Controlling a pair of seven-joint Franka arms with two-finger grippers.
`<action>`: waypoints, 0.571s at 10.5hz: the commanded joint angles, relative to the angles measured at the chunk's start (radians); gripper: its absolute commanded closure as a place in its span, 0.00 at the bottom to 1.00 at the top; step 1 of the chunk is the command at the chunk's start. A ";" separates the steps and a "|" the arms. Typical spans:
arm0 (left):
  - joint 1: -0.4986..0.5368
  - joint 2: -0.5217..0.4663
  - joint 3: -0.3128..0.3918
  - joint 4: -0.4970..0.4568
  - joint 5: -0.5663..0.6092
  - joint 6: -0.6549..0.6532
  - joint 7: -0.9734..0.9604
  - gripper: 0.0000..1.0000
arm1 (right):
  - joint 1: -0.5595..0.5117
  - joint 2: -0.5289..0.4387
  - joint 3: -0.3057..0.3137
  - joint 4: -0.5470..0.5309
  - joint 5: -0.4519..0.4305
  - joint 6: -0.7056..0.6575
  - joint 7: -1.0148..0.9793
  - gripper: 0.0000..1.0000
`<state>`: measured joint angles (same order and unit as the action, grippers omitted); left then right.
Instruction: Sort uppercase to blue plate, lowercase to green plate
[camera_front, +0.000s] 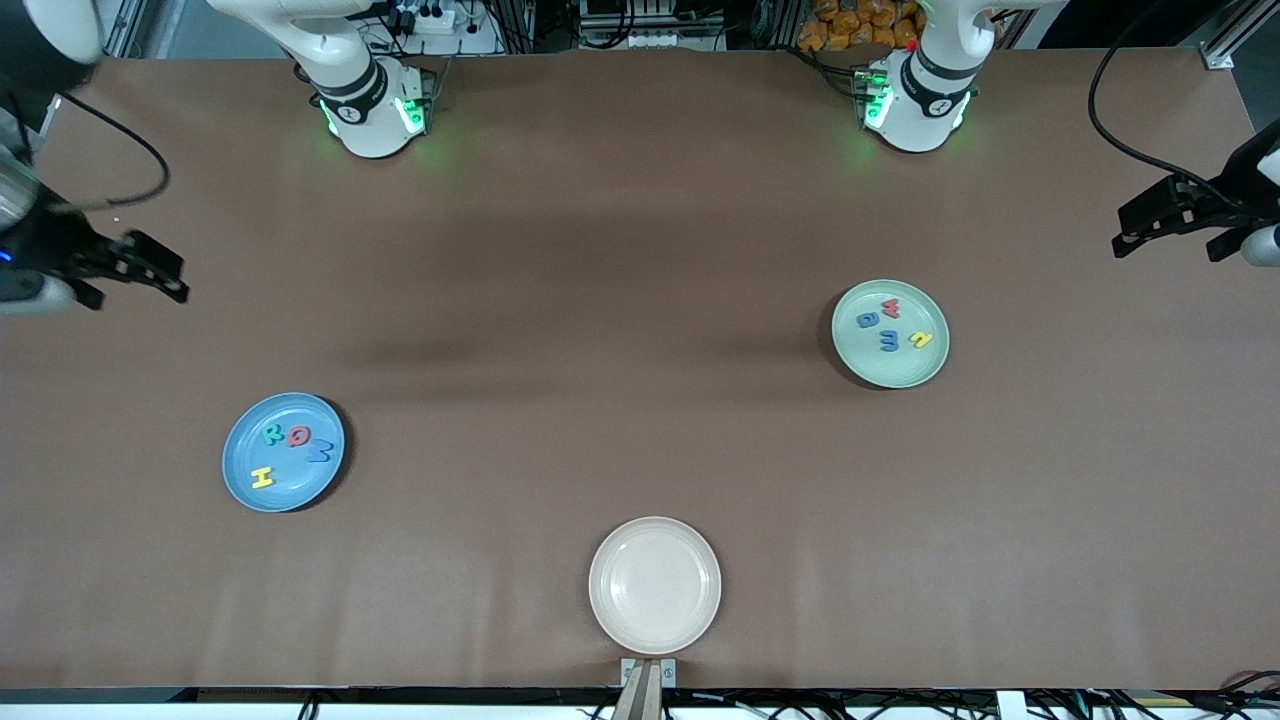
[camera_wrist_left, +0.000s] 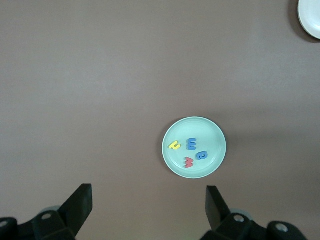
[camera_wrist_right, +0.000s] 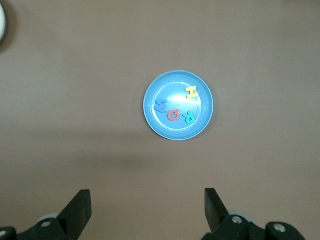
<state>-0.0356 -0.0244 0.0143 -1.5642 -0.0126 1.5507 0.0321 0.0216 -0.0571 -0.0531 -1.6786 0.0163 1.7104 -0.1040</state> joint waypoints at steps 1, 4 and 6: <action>-0.001 -0.022 0.003 -0.020 -0.017 0.009 0.003 0.00 | -0.012 0.008 0.004 0.120 0.008 -0.066 0.015 0.00; 0.000 -0.023 0.003 -0.016 -0.015 0.011 0.003 0.00 | -0.015 0.010 0.004 0.187 0.016 -0.187 0.027 0.00; 0.002 -0.025 0.003 -0.014 -0.015 0.011 0.003 0.00 | -0.032 0.010 0.004 0.188 0.019 -0.212 0.027 0.00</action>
<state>-0.0353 -0.0263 0.0145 -1.5655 -0.0126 1.5540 0.0321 0.0128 -0.0581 -0.0566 -1.5147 0.0185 1.5323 -0.0873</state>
